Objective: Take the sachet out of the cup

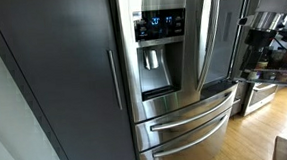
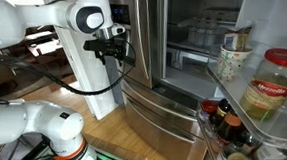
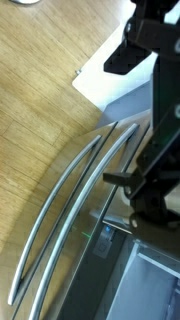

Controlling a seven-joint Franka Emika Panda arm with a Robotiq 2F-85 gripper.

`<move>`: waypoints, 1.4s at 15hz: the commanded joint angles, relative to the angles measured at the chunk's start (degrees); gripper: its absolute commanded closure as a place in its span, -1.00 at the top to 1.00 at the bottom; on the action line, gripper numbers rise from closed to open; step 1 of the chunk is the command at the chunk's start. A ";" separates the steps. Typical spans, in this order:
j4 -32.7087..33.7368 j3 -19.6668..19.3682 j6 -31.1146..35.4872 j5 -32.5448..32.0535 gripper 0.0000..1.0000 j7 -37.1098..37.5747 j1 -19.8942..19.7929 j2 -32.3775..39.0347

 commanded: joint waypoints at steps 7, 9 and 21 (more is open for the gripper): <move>7.78 -3.72 4.01 -5.77 1.00 4.32 -9.71 -1.46; 10.73 -4.54 6.19 -8.47 1.00 4.78 -12.17 -1.53; 17.05 -7.09 10.11 -11.64 1.00 6.68 -15.88 -0.64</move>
